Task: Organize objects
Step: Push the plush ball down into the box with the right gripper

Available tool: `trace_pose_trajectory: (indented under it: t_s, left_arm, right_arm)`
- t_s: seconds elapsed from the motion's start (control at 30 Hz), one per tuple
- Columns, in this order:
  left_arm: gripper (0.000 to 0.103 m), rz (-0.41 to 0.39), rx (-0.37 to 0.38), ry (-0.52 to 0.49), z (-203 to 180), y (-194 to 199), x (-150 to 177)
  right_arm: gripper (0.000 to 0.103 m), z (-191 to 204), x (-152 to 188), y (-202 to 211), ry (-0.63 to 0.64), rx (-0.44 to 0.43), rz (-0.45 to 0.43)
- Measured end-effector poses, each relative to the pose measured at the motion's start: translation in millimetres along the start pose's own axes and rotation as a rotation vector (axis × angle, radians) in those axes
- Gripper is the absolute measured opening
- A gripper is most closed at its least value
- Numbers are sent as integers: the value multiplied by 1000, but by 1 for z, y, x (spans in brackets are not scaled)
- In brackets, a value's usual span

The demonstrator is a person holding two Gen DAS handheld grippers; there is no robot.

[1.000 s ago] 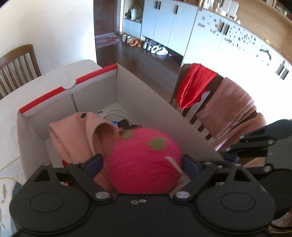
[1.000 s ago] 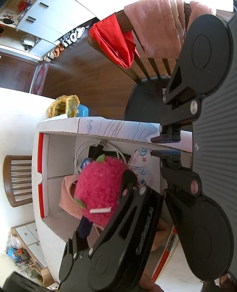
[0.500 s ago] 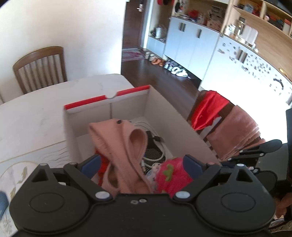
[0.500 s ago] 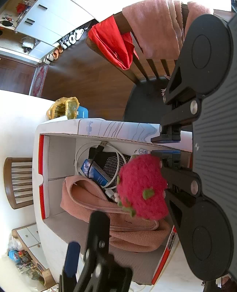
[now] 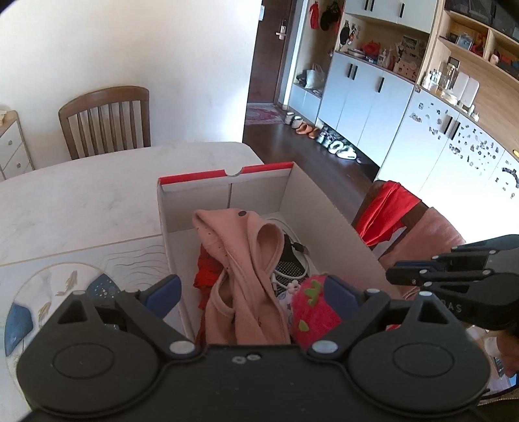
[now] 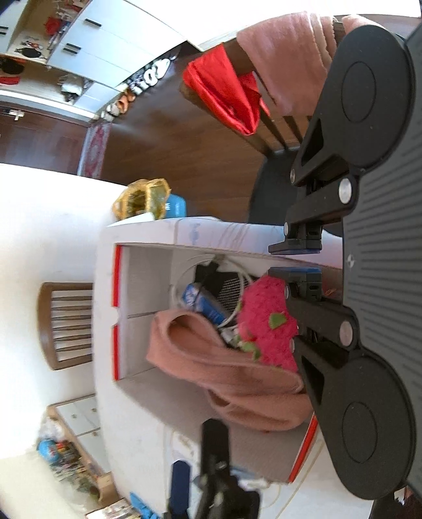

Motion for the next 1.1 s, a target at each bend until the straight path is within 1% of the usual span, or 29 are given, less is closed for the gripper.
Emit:
trace_pose_trajectory:
  t_s: [0.23, 0.4, 0.47, 0.67, 0.77, 0.87, 0.93, 0.97, 1.03, 1.1]
  left_arm:
    - [95, -31, -27, -2, -3, 20, 6]
    - [98, -52, -39, 6, -4, 35, 12]
    - [98, -57, -33, 13, -6, 40, 13]
    - [101, -91, -55, 15, -10, 56, 17]
    - [101, -96, -59, 26, -11, 60, 21]
    - [101, -102, -59, 36, -14, 65, 25]
    - [101, -111, -58, 41, -16, 68, 26]
    - [101, -116, -57, 44, -17, 69, 26]
    - [101, -126, -59, 49, -18, 72, 26]
    - [101, -135, -66, 49, -19, 74, 27]
  right_arm:
    - [7, 14, -7, 30, 10, -65, -101]
    - [7, 20, -4, 45, 2, -97, -138]
    - [7, 20, -2, 51, -5, -107, -153]
    - [7, 20, 4, 67, -21, -135, -177]
    - [10, 21, 7, 74, -24, -147, -187]
    - [23, 20, 10, 80, -27, -153, -196]
    - [35, 18, 12, 83, -27, -151, -206]
    - [38, 17, 12, 85, -28, -153, -210]
    - [53, 16, 13, 89, -29, -157, -222]
    - [60, 16, 12, 93, -24, -169, -237]
Point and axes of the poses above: each gripper's, at about its wrist camera, not at the fingertips, and y roughly against the way its jaws point, z to its left, x to its underside, the point moved 10 cm from there along -y, roughly the way its jaws point, and after that the axes turned 4 degrees about -y, right-handed, at the moved point
